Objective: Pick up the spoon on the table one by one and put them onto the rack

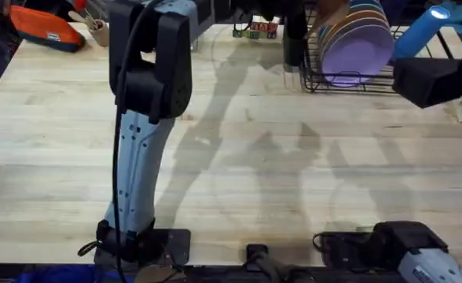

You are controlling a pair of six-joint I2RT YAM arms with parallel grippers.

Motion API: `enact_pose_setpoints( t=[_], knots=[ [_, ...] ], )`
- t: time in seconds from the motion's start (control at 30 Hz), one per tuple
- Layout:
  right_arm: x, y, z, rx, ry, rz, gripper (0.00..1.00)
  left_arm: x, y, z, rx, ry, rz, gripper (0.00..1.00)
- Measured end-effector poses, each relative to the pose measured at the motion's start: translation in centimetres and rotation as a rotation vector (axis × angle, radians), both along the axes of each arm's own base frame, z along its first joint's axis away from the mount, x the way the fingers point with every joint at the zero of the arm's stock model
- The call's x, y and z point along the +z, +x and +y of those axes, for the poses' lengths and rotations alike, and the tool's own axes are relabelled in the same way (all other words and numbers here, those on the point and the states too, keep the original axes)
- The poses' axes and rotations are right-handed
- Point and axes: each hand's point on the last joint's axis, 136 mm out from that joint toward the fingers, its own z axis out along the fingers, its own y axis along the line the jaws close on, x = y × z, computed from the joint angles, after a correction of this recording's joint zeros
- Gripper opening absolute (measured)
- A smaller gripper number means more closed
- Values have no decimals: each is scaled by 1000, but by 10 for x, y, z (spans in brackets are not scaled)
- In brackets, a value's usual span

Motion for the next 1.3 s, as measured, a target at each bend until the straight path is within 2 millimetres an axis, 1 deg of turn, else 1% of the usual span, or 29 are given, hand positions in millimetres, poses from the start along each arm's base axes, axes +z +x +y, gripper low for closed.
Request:
enact_pose_setpoints(
  t=[0.2,0.23,0.27,0.33,0.37,0.4,0.43,0.67,1.1,1.3],
  knots=[
    [0,0,0,0,0,0,993,-1,-1,1,2,8,19,46],
    [0,0,0,0,0,0,993,-1,-1,1,1,9,19,82],
    [0,0,0,0,0,0,993,-2,-1,1,2,9,24,162],
    [0,0,0,0,0,0,993,-4,-4,1,-3,13,40,369],
    [0,0,0,0,0,0,993,-8,-7,0,-10,18,63,822],
    [0,0,0,0,0,0,993,-9,-9,-1,-10,21,75,945],
    [0,0,0,0,0,0,993,-12,-11,-1,-13,26,89,982],
    [0,0,0,0,0,0,993,-18,-16,0,-21,40,127,993],
    [0,0,0,0,0,0,993,-21,-24,5,-17,79,185,995],
    [0,0,0,0,0,0,993,-10,-32,15,24,119,231,995]
  ],
)
